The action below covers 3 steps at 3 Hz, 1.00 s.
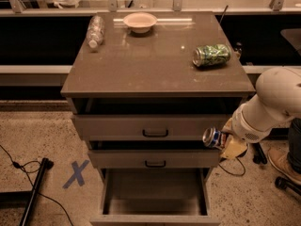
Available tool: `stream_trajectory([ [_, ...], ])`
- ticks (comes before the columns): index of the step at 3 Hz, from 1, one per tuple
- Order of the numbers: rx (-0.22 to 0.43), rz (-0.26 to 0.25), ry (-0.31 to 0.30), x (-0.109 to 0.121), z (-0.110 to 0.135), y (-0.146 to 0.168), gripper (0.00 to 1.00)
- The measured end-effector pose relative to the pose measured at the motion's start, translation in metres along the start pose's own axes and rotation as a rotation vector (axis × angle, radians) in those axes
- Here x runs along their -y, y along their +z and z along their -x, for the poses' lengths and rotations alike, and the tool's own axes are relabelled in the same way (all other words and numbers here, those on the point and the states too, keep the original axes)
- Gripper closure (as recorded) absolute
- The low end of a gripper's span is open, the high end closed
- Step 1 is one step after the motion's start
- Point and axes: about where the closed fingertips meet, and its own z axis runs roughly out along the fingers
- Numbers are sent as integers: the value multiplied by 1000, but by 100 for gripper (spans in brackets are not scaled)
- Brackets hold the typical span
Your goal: Place pepsi can into bottom drawer
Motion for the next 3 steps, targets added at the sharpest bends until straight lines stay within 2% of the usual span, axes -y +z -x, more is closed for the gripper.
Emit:
stream_trajectory([
  [1, 13, 9, 4, 0, 0, 1, 100],
  [2, 169, 45, 13, -13, 8, 45, 100],
  [3, 458, -24, 71, 3, 24, 77, 100],
])
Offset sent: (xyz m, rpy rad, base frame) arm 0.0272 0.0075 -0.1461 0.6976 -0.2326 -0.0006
